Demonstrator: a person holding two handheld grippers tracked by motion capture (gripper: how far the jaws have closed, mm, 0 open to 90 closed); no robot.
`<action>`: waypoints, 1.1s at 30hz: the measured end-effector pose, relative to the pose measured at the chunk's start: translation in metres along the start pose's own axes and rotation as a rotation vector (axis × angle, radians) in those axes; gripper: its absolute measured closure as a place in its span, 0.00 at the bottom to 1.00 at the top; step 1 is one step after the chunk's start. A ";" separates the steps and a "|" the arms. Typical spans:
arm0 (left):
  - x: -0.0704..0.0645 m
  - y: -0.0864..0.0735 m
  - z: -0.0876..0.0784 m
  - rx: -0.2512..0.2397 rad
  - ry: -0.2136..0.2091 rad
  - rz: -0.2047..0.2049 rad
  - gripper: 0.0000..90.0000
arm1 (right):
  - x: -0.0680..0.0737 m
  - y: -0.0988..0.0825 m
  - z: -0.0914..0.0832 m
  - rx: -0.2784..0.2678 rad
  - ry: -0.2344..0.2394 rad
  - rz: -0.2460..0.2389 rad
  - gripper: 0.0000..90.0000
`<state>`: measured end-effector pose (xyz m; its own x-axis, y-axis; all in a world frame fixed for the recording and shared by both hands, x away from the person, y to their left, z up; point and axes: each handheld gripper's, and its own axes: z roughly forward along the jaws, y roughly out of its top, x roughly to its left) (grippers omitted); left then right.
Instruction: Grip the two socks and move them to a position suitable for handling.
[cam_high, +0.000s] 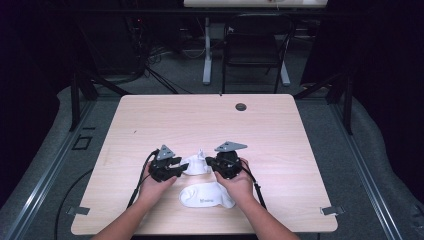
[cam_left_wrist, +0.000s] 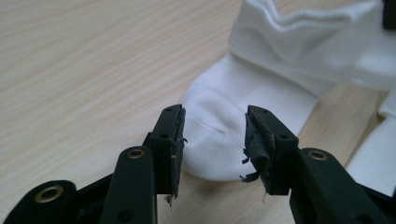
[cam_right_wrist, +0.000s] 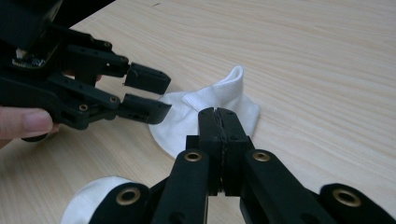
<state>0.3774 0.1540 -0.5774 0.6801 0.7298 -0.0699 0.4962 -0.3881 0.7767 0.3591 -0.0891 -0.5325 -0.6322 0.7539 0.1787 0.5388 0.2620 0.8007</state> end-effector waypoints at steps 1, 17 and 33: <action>-0.001 -0.001 0.001 0.006 0.002 0.005 0.63 | -0.002 -0.001 -0.001 -0.001 -0.004 0.009 1.00; 0.006 -0.006 0.003 0.035 0.024 -0.014 0.91 | -0.031 -0.019 -0.020 0.013 -0.075 0.059 1.00; -0.001 -0.009 -0.002 0.047 0.006 -0.021 0.93 | -0.050 -0.043 -0.007 0.126 -0.146 0.099 0.99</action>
<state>0.3714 0.1583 -0.5830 0.6661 0.7412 -0.0825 0.5354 -0.3982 0.7449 0.3638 -0.1418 -0.5718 -0.4901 0.8566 0.1610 0.6655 0.2485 0.7038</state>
